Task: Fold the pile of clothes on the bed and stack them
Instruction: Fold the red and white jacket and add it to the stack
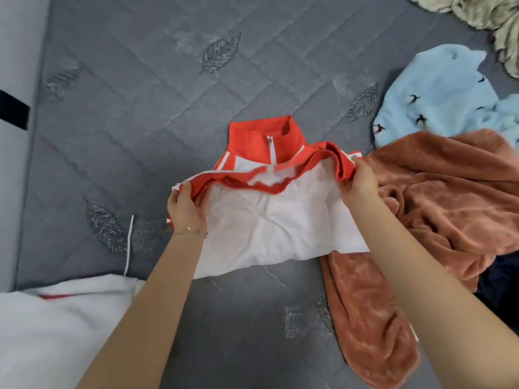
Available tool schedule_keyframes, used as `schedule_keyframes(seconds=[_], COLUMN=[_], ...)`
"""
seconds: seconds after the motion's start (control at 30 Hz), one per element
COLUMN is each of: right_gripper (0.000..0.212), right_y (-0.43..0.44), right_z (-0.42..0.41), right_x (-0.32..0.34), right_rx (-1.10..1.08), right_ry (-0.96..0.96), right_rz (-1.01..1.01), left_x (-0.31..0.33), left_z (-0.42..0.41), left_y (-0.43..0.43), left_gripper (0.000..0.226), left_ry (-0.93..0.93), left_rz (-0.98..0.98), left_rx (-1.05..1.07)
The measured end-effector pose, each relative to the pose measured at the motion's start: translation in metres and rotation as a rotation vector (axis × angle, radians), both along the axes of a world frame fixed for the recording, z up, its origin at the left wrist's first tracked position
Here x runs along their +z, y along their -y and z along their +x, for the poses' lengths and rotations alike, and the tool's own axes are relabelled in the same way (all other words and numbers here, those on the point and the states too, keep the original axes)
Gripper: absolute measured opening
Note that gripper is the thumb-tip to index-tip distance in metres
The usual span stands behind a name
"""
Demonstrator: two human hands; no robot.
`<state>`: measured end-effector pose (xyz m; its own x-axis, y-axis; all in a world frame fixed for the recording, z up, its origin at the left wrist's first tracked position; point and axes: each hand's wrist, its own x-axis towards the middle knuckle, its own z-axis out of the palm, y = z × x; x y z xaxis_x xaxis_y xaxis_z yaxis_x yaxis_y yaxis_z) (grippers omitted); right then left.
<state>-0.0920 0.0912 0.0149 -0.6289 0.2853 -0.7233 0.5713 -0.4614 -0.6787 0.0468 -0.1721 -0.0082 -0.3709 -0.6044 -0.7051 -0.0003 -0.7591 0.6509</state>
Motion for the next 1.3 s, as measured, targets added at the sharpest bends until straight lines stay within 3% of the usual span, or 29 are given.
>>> schedule_keyframes(seconds=[0.1,0.17,0.33,0.5,0.6,0.73,0.87,0.97,1.1,1.2,1.3], right_gripper=[0.01,0.016,0.027,0.011,0.047,0.063,0.077,0.077,0.047,0.025,0.031], right_y=[0.007,0.014,0.019,0.015,0.008,-0.018,-0.044,-0.058,-0.071,-0.078,-0.086], right_z=[-0.026,-0.038,-0.053,-0.057,-0.048,-0.036,-0.028,-0.024,-0.027,-0.027,-0.022], right_x=[-0.001,-0.003,-0.022,-0.043,-0.046,-0.054,-0.062,-0.064,-0.061,-0.06,-0.057], right_rx=[0.059,0.145,0.355,0.534,0.628,0.796,0.916,0.874,0.898,0.815,0.764], right_ry=[-0.029,-0.048,-0.104,-0.133,-0.152,-0.244,-0.227,-0.109,0.035,-0.049,-0.086], right_rz=[0.047,0.061,0.215,0.268,0.466,0.833,1.142,1.042,0.97,0.951,0.916], left_x=[-0.009,-0.016,-0.034,-0.044,-0.053,-0.064,-0.069,-0.076,-0.094,-0.097,-0.088], left_z=[-0.022,-0.036,-0.053,-0.055,-0.047,-0.035,-0.03,-0.024,-0.017,-0.017,-0.021], left_y=[0.01,0.012,0.009,0.009,0.006,-0.016,-0.058,-0.081,-0.077,-0.078,-0.093], left_gripper=[0.015,0.026,0.009,0.055,0.061,0.054,0.066,0.082,0.092,0.092,0.091], left_ry=[-0.07,-0.094,-0.018,0.082,0.174,0.215,0.328,0.416,0.536,0.592,0.601], left_rz=[-0.017,-0.045,-0.143,-0.294,-0.63,-1.133,-1.42,-1.458,-1.461,-1.461,-1.465], left_rx=[-0.011,-0.075,-0.31,-0.484,-0.725,-1.004,-1.297,-1.49,-1.589,-1.637,-1.557])
